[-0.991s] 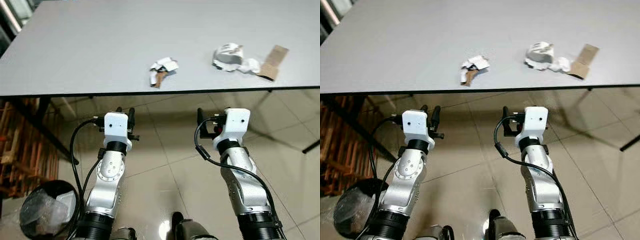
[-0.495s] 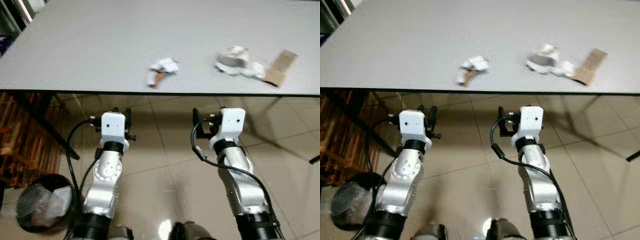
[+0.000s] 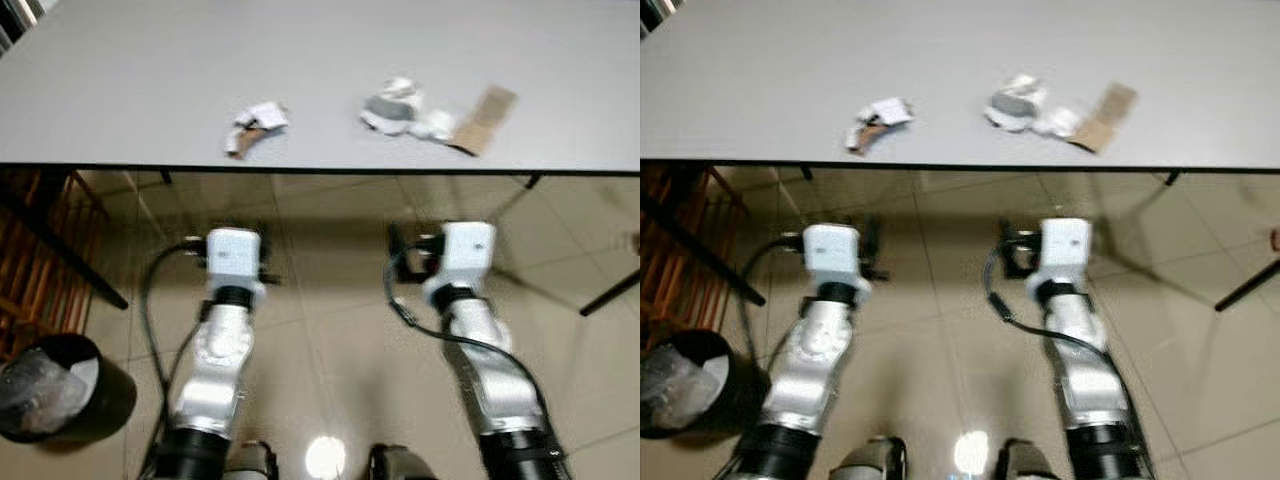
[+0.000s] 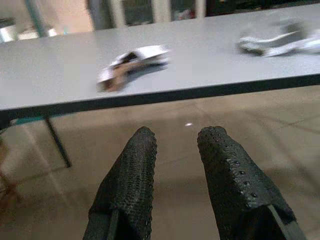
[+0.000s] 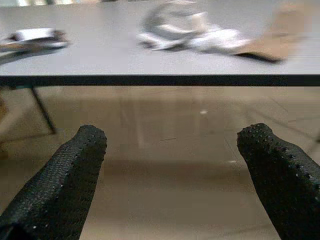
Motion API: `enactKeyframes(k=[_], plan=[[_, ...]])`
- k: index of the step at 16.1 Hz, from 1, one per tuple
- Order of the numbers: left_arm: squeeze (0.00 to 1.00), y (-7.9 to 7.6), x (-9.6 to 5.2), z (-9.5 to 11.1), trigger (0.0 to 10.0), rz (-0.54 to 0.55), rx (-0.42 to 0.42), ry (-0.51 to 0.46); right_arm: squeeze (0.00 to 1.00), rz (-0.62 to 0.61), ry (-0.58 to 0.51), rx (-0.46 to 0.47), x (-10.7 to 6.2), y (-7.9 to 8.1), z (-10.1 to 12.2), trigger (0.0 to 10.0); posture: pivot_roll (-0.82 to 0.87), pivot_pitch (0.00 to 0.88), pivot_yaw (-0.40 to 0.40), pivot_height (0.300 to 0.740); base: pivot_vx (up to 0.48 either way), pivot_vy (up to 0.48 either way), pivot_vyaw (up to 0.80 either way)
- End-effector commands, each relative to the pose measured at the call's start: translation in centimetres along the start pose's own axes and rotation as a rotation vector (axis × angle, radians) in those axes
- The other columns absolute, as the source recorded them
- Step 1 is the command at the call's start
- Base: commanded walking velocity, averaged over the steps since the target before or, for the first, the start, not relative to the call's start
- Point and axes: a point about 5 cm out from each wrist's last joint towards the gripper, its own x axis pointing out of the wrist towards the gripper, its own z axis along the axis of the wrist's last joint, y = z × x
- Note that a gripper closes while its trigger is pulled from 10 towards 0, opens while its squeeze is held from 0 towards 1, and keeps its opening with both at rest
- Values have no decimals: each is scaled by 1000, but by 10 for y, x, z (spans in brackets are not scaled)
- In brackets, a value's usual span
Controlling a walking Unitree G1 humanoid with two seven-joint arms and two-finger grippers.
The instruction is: Picking trash to rubbish bin
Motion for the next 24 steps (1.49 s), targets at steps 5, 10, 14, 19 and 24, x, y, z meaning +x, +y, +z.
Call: enactKeyframes(k=[5, 10, 14, 19, 24], plan=[[0, 14, 2, -3, 10000, 60, 29, 30, 0, 24, 6, 12, -1, 6, 0, 10000, -51, 203, 12, 740, 180, 0, 0], [0, 13, 2, -3, 10000, 61, 32, 30, 0, 31, 10, 14, -2, 7, -1, 10000, -51, 204, 14, 740, 318, 0, 0], [0, 14, 4, 1, 10000, 69, 34, 18, 0, 37, 3, 10, -2, 9, 0, 10000, -50, 203, 15, 740, 321, 0, 0], [0, 16, 11, 26, 10000, 71, 50, -80, 0, -7, -90, 18, 7, -1, 26, 10000, -53, 201, 16, 740, 315, 0, 0], [0, 19, 16, 43, 10000, 84, 67, -137, 0, -15, -115, 12, 8, -6, 35, 10000, -51, 200, 18, 740, 305, 0, 0]])
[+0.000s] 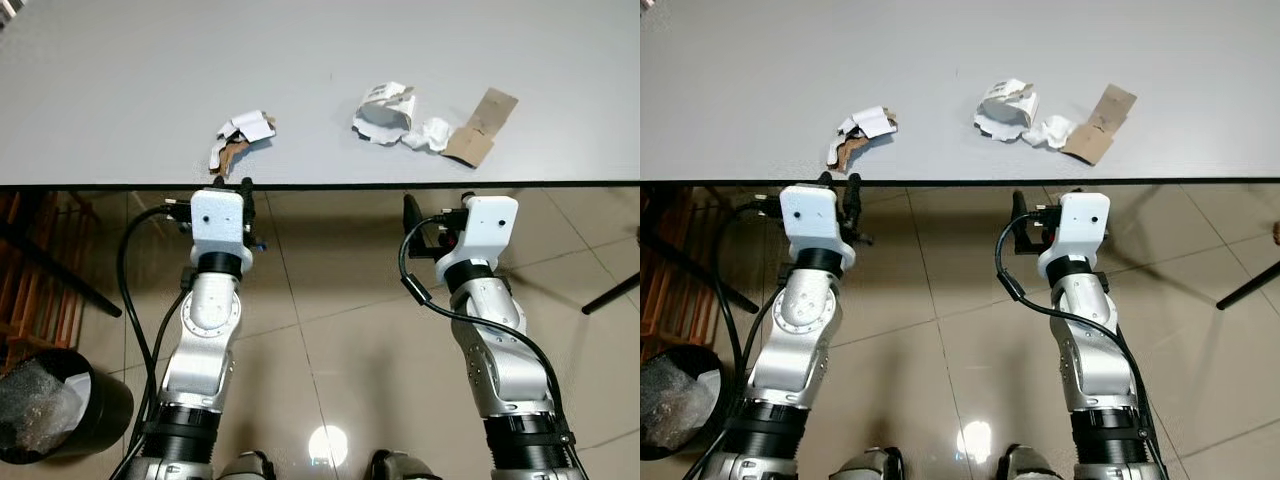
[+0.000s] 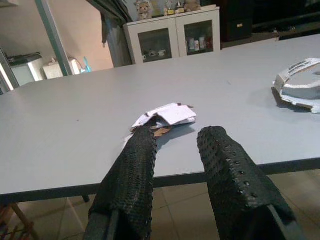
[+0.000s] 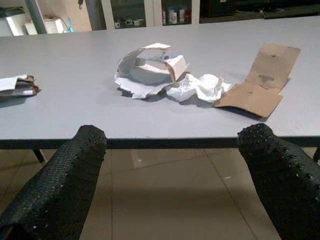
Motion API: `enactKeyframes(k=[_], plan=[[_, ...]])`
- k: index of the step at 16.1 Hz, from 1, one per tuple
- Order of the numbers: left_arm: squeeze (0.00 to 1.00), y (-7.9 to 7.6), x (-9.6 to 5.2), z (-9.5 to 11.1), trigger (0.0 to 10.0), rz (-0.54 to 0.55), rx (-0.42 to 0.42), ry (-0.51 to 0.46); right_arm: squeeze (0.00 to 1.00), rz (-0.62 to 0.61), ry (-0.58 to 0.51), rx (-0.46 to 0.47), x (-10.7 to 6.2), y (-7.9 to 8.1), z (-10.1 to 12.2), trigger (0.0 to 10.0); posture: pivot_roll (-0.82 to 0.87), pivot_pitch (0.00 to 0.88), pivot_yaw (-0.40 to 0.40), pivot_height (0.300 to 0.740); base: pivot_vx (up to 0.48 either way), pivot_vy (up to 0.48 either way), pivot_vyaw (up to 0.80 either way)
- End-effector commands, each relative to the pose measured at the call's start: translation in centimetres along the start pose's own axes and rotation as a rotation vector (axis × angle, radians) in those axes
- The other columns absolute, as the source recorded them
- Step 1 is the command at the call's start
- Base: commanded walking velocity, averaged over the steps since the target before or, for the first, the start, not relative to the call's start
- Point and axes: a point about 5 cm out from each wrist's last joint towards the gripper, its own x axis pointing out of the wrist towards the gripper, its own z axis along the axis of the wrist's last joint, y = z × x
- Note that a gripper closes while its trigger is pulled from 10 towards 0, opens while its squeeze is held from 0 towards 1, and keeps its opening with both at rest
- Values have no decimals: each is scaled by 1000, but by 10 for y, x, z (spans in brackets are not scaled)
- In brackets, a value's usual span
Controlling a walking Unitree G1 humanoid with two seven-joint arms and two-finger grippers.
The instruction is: Picking trash to rubbish bin
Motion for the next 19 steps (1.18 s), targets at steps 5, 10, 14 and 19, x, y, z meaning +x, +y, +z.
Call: enactKeyframes(k=[5, 10, 14, 19], plan=[[0, 7, 5, 12, 10000, 31, 18, -30, 0, 5, -19, 10, 2, 0, 8, 10000, -50, 193, 20, 740, 341, 0, 0], [0, 5, 4, 10, 10000, 27, 15, -16, 0, 10, -8, 10, 1, 2, 5, 10000, -52, 190, 21, 740, 480, 0, 0], [0, 5, 4, 10, 10000, 25, 16, -11, 0, 14, 0, 11, 0, 3, 3, 10000, -51, 194, 21, 740, 480, 0, 0], [0, 4, 3, 11, 10000, 24, 14, -12, 0, 16, 4, 15, 0, 4, 2, 10000, -50, 199, 20, 740, 480, 0, 0]])
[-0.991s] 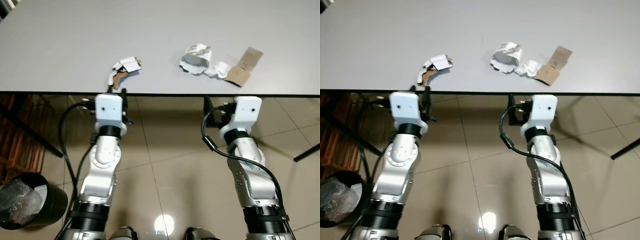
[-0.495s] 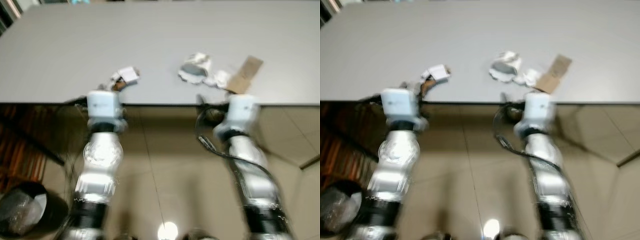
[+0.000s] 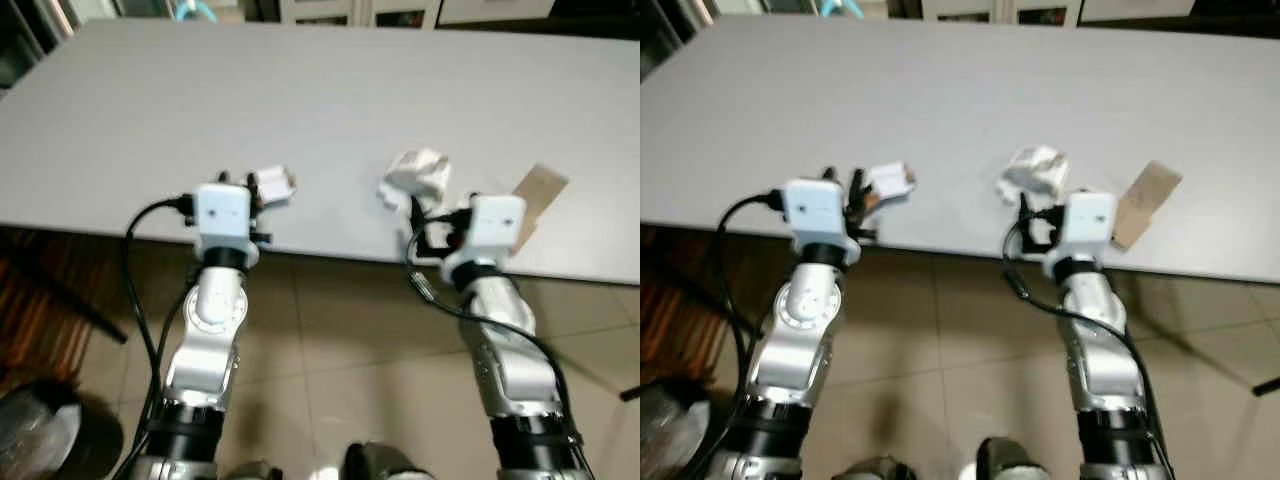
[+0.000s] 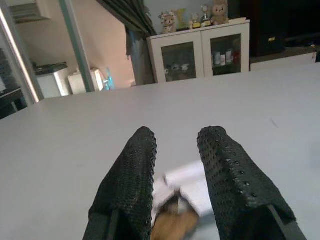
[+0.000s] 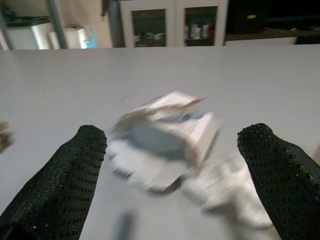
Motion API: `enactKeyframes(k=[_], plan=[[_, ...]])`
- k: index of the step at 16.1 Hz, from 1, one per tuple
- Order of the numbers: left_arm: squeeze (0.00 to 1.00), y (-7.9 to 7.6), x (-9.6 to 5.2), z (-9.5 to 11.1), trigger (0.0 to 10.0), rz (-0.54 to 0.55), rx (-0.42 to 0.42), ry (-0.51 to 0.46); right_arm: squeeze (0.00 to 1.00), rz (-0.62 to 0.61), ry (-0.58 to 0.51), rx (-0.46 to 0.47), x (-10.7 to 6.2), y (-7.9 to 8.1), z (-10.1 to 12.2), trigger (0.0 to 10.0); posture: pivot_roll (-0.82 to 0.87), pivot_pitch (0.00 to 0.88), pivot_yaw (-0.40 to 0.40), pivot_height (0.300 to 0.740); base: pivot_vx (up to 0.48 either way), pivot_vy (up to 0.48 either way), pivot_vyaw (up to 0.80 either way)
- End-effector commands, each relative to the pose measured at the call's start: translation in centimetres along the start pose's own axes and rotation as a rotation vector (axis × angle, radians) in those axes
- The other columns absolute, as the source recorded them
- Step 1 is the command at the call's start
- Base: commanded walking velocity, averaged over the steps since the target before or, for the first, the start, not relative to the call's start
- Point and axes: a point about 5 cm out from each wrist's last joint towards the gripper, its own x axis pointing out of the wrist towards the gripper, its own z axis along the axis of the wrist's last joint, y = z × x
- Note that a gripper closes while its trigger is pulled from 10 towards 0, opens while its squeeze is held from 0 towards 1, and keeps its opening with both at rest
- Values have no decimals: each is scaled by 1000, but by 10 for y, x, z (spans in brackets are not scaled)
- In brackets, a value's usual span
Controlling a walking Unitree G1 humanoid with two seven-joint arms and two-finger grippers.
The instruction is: Picking trash to rubbish bin
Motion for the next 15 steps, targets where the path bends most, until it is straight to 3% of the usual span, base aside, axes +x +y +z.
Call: enactKeyframes(k=[1, 3, 15], plan=[[0, 8, 1, 2, 10000, 24, 16, -5, 0, 23, -1, 18, 0, 8, 2, 10000, -49, 200, 20, 740, 480, 0, 0], [0, 7, 0, 3, 10000, 15, 16, -11, 0, 24, 1, 19, 0, 8, 1, 10000, -49, 201, 20, 740, 360, 0, 0], [0, -4, -2, 3, 10000, -61, -14, -18, 0, 20, 8, 19, 0, 9, 0, 10000, -52, 202, 20, 740, 0, 0, 0]])
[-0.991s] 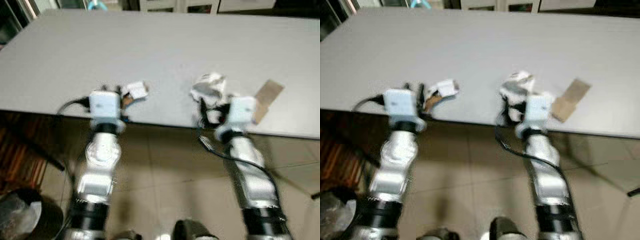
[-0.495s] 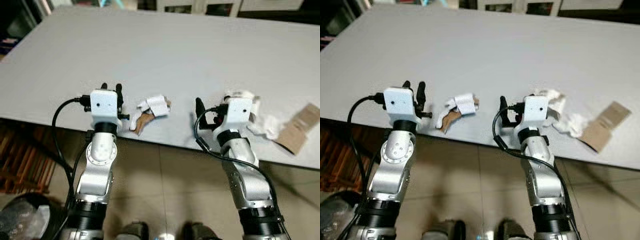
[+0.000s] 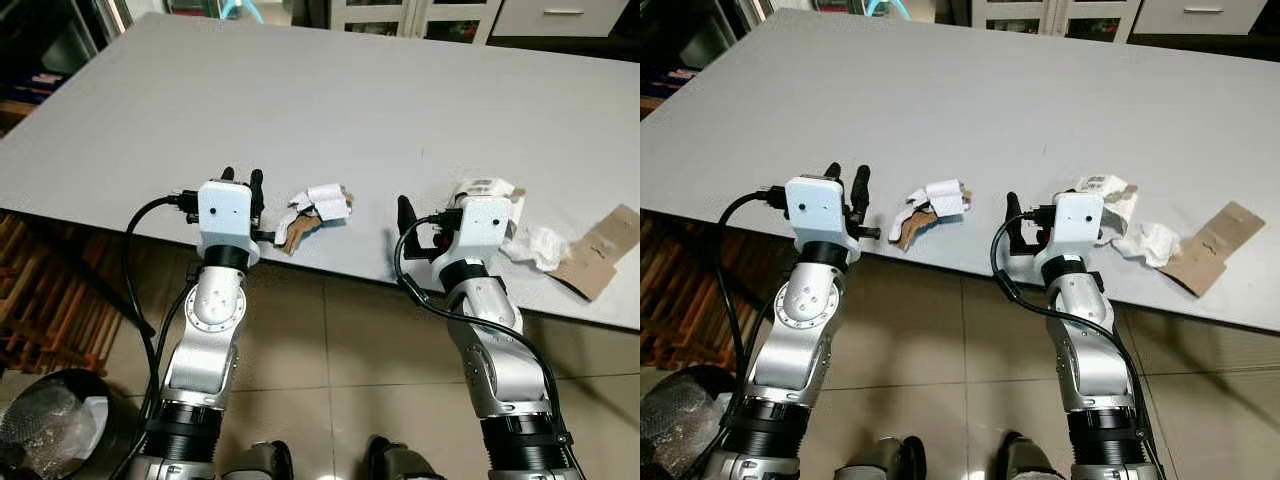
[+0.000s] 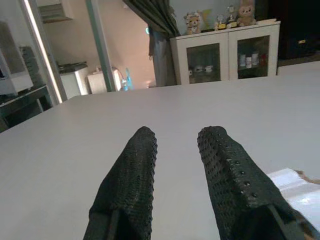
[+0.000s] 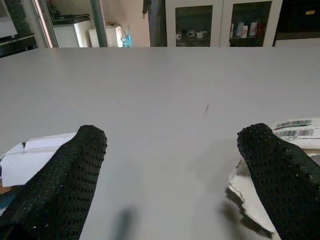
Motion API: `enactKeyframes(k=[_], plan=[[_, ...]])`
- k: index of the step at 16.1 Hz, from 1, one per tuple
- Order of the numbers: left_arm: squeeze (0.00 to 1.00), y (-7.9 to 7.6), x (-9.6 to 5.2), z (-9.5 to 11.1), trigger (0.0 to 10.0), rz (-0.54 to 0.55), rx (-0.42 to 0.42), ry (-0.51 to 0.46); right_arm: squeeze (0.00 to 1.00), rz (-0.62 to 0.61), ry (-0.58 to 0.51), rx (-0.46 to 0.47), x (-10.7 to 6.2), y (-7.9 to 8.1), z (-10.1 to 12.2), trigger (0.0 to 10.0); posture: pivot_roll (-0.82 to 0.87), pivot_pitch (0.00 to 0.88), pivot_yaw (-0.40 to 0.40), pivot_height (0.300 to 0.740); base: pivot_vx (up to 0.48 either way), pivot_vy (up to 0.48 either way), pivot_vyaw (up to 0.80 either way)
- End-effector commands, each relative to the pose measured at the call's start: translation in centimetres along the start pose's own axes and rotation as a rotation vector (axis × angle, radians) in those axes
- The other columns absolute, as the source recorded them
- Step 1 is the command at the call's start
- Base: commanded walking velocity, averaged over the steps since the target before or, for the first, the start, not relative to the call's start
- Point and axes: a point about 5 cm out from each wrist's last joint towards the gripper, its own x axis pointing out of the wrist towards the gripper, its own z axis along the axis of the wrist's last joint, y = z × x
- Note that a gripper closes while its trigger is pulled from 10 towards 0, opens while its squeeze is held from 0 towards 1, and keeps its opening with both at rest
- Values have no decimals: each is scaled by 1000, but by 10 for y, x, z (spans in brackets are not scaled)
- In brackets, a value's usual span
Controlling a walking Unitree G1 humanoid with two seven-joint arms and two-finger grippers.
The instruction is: Picking trash to rubbish bin
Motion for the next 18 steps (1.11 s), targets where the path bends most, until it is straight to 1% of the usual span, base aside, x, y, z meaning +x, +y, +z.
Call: enactKeyframes(k=[1, 11, 12, 13, 15, 18], plan=[[0, -2, -2, 0, 10000, -26, -6, 1, 0, -5, 0, 5, -1, -1, 1, 10000, -52, 202, 19, 740, 0, 0, 0], [0, -6, -4, -3, 10000, -56, -13, 16, 0, 1, 12, 0, -2, -1, -2, 10000, -53, 198, 19, 740, 0, 0, 0], [0, -6, -3, -3, 10000, -55, 8, 16, 0, 3, 11, 0, -2, -1, -2, 10000, -53, 198, 19, 740, 0, 0, 0], [0, -6, -2, -3, 10000, -54, 33, 12, 0, 5, 11, -1, -2, 0, -2, 10000, -53, 196, 20, 740, 0, -315, 0], [0, -7, -2, -3, 10000, -56, 27, 10, 0, 8, 13, -1, -2, 1, -2, 10000, -54, 191, 20, 740, 0, -480, 0], [0, -6, -2, -4, 10000, -50, 18, 16, 0, 11, 14, -2, -2, 1, -2, 10000, -55, 190, 19, 740, 0, 0, 0]])
